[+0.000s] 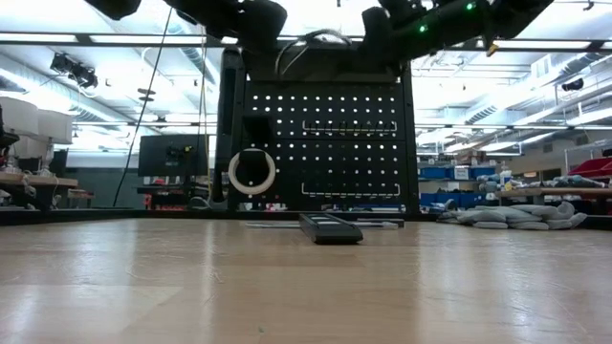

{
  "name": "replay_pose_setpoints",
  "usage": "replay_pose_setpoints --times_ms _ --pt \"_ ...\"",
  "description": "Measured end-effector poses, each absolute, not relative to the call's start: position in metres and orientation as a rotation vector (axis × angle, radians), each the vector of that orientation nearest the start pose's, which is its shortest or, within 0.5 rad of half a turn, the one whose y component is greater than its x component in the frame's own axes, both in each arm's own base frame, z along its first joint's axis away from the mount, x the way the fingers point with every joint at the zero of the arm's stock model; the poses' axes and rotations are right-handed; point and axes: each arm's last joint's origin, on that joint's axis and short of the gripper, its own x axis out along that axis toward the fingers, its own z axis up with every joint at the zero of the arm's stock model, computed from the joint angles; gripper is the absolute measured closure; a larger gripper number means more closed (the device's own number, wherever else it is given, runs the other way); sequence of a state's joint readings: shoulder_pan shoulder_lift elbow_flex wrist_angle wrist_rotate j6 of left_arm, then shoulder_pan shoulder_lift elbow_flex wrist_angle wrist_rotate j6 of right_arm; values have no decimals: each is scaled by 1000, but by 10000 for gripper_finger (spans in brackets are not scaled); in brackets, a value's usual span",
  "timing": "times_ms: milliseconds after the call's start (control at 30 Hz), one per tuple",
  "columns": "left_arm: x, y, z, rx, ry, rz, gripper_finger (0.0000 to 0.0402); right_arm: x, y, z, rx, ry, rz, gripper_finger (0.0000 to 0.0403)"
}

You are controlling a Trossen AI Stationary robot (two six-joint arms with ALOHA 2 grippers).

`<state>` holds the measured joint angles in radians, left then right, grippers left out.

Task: Hang tools onto peg board
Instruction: Put the black safety glasses on the black pegboard

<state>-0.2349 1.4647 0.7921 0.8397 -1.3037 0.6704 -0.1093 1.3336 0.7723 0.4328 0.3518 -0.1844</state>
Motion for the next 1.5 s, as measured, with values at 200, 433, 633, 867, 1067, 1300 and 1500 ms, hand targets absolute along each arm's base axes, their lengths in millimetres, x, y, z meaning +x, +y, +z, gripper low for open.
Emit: replay_pose_setpoints --times_ms 200,433,633,867,1067,1300,1500 --pt "291 -44 261 405 165 978 229 267 -43 303 -305 58 -546 361" --pt "287 -21 226 189 68 758 229 236 -60 349 -426 -220 -743 365" --pt "285 -17 218 179 85 737 229 229 -82 385 -490 -316 -869 357" --pt "284 -17 214 199 117 733 229 236 -115 429 -546 -222 -963 364" --pt "284 -17 212 209 140 727 229 240 -150 446 -555 -164 -1052 355" --pt "284 -17 212 205 137 718 229 240 -190 446 -552 -130 -1135 360" --pt "284 -17 212 198 134 716 229 233 -224 446 -420 -61 -1131 359"
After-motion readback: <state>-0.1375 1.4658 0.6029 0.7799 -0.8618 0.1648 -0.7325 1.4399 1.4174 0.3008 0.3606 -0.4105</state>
